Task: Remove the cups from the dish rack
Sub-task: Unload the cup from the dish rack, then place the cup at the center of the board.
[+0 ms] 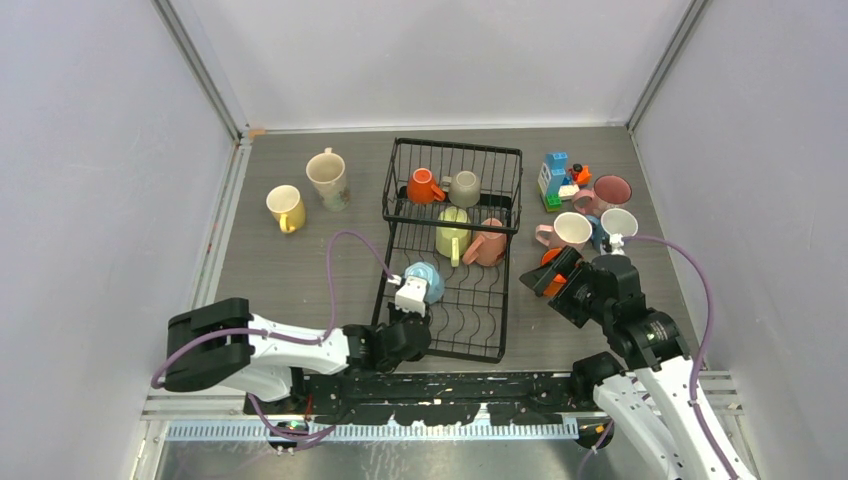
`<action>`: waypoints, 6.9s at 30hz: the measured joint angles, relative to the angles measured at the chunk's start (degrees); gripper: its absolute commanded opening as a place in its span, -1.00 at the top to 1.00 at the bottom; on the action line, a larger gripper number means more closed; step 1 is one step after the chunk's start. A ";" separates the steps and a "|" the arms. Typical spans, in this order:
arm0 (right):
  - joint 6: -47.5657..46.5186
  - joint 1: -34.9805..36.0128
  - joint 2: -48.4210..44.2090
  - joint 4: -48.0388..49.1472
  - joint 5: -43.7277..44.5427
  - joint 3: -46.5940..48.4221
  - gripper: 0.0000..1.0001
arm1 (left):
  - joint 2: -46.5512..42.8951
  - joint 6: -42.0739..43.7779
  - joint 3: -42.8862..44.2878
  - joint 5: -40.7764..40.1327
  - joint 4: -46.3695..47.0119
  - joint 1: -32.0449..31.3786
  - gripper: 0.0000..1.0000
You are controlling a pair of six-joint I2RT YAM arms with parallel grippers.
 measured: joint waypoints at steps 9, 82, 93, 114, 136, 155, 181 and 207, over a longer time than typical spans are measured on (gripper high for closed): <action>0.09 4.96 1.88 -0.02 4.00 0.02 -1.00 | -1.57 -1.42 0.04 0.02 -3.63 -0.20 0.37; 2.51 9.51 1.09 0.42 8.83 -0.68 -0.99 | -4.20 20.15 4.24 28.81 -7.43 14.82 1.00; 2.99 10.16 0.59 2.12 7.08 0.48 -0.99 | -10.01 7.58 2.29 33.07 -4.66 14.82 1.00; 12.26 25.86 5.09 13.75 11.93 -6.21 -0.87 | -6.60 -14.49 -0.96 33.29 6.86 14.93 1.00; 21.46 31.67 13.42 29.09 14.21 -9.90 -0.71 | -6.51 -27.32 -6.36 32.92 17.75 14.93 1.00; 26.60 31.76 14.64 39.17 14.19 -12.22 -0.48 | -7.04 -32.89 -7.89 33.48 26.45 14.93 1.00; 32.89 31.93 18.34 58.45 14.93 -14.19 0.70 | -3.93 -44.98 -8.37 32.87 42.01 13.94 1.00; 28.94 32.85 15.52 32.76 17.68 -5.53 0.99 | -7.56 -43.67 -9.55 35.91 41.05 10.16 -0.69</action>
